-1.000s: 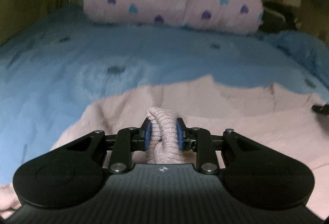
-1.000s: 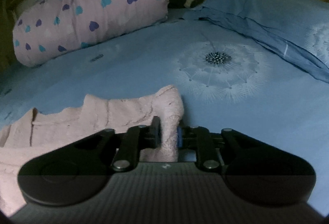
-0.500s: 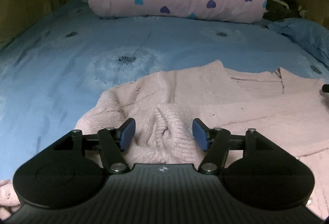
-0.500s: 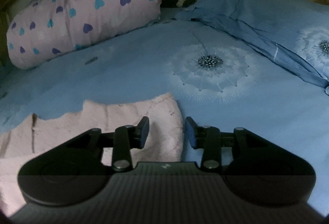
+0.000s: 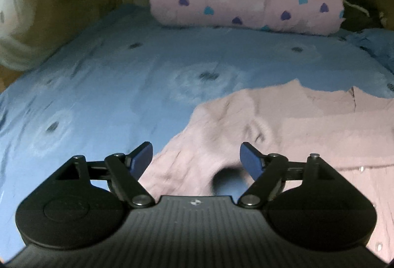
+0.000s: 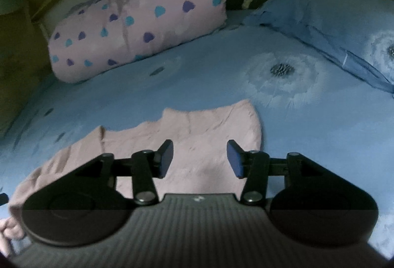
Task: Fold small clothes
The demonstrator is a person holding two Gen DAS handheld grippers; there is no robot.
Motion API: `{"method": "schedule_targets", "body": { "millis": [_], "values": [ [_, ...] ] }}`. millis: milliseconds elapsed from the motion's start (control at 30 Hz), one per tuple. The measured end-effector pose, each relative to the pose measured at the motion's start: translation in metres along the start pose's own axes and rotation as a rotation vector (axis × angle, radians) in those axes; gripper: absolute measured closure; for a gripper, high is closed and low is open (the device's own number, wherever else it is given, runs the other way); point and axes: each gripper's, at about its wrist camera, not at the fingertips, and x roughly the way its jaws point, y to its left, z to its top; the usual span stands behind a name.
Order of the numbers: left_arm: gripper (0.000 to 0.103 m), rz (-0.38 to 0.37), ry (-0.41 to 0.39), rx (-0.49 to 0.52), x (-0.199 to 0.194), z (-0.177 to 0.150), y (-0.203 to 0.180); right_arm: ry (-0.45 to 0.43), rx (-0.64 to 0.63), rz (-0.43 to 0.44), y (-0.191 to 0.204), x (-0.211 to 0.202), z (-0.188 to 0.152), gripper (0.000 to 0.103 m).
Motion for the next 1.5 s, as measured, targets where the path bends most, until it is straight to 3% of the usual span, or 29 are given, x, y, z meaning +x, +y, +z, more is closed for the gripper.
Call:
{"method": "schedule_targets", "body": {
  "millis": [233, 433, 533, 867, 1500],
  "values": [
    [0.021, 0.002, 0.066, -0.069, -0.029, -0.024, 0.047, 0.057, -0.016, 0.068, 0.009, -0.041, -0.037, 0.052],
    [0.020, 0.005, 0.124, -0.092, -0.041, -0.037, 0.082, 0.103, -0.051, 0.067, 0.023, -0.065, -0.069, 0.052],
    [0.014, 0.008, 0.142, -0.099, -0.042, -0.043, 0.095, 0.131, -0.035, 0.080, 0.030, -0.073, -0.084, 0.052],
    [0.012, -0.024, 0.173, -0.143, -0.030, -0.059, 0.115, 0.216, -0.112, 0.052, 0.056, -0.088, -0.127, 0.053],
    [0.011, -0.093, 0.323, -0.223, 0.028, -0.075, 0.125, 0.141, -0.184, 0.002, 0.068, -0.093, -0.156, 0.043]
  ]
}}
